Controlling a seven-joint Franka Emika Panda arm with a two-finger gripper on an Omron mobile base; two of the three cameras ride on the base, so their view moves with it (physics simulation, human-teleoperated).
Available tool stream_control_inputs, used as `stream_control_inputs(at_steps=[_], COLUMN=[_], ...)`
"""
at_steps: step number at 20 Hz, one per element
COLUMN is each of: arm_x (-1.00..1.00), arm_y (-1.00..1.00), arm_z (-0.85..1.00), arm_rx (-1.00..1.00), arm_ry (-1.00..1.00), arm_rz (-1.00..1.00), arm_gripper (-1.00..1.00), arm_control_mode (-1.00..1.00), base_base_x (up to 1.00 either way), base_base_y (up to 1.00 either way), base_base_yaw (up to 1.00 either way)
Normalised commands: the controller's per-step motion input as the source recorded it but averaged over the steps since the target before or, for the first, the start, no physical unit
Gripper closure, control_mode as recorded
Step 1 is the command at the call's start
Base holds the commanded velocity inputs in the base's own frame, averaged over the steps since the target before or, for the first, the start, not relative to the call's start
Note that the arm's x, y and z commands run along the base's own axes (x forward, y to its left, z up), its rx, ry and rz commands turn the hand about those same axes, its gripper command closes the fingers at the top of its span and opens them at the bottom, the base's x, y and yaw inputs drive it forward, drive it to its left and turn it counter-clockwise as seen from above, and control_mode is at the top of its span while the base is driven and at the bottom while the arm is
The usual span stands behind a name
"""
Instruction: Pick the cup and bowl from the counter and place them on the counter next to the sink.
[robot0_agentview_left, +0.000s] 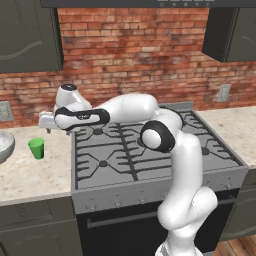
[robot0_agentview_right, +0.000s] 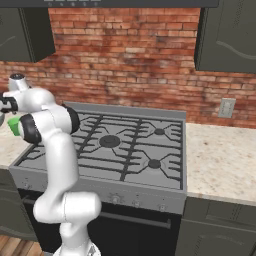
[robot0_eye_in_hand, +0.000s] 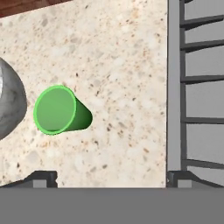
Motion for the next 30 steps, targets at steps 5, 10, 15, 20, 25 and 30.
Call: stream_control_inputs(at_steps=[5,10,15,20,25,30], arm_x=[0.15,0.12,0.13,0.21,0.19,0.29], arm_y=[0.32,0.24,0.21,0.14,0.14,0.12], arm_z=[-0.11,-0.15,-0.21,-0.17,-0.09,-0.19], arm_rx=[0.0,0.0,0.0,0.0,0.0,0.0], arm_ry=[-0.02,0.0,0.0,0.0,0.0,0.0], arm_rz=[0.0,0.0,0.0,0.0,0.0,0.0], arm_gripper=[-1.0,-1.0,-1.0,-1.0,-1.0,-1.0], arm_control_mode=[-1.0,-1.0,-1.0,-1.0,-1.0,-1.0], base_base_x=[0.0,0.0,0.0,0.0,0.0,0.0], base_base_y=[0.0,0.0,0.0,0.0,0.0,0.0], base_base_yaw=[0.0,0.0,0.0,0.0,0.0,0.0])
